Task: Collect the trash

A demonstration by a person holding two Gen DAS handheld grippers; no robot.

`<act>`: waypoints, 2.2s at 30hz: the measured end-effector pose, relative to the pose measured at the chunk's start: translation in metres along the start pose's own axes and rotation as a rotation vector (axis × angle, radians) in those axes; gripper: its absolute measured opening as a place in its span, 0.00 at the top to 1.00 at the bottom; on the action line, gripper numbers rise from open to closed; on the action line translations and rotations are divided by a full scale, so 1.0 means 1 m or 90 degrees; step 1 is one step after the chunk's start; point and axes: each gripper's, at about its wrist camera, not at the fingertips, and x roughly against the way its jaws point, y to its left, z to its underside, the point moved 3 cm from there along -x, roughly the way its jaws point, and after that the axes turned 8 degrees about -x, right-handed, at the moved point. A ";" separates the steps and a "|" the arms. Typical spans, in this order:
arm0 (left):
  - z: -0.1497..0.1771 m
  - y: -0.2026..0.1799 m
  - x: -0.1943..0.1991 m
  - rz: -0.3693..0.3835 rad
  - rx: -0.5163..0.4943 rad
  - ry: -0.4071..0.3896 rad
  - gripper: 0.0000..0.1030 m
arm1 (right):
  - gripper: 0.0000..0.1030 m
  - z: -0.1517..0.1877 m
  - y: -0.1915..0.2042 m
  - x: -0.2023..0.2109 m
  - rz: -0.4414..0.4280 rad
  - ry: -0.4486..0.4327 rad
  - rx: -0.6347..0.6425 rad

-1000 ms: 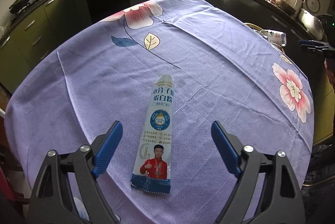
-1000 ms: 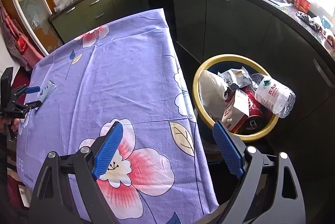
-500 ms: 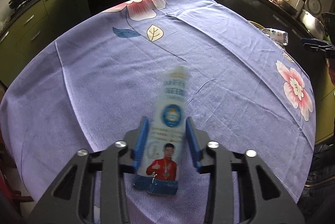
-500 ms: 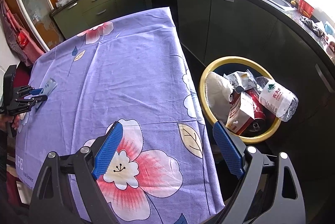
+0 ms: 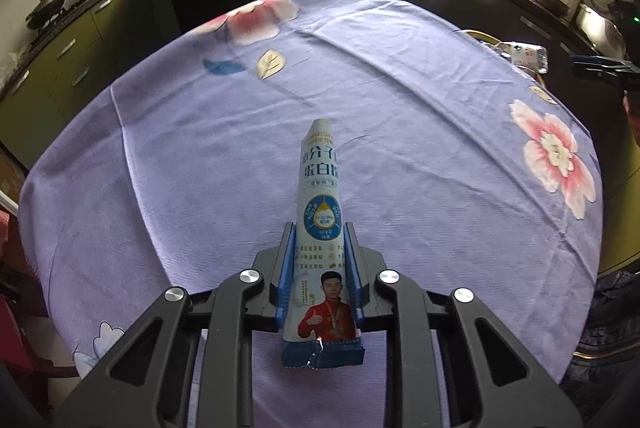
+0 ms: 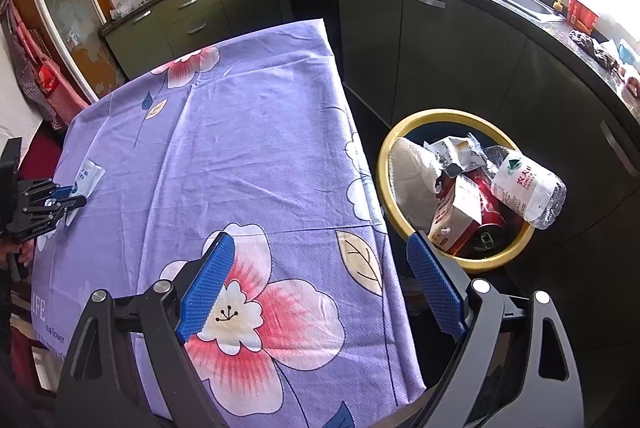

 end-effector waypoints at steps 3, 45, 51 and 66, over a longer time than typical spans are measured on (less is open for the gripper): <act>-0.009 -0.019 0.011 -0.005 -0.015 -0.009 0.79 | 0.16 0.003 -0.006 0.004 0.002 -0.002 -0.005; -0.332 -0.291 -0.189 0.106 -0.041 0.023 0.48 | 0.15 0.073 -0.248 0.017 0.004 -0.011 -0.228; -0.302 -0.274 -0.128 0.092 -0.003 -0.039 0.37 | 0.15 0.068 -0.226 0.019 -0.009 -0.013 -0.202; -0.107 -0.172 0.092 -0.209 0.127 -0.197 0.07 | 0.10 0.074 -0.086 0.049 -0.048 -0.046 -0.054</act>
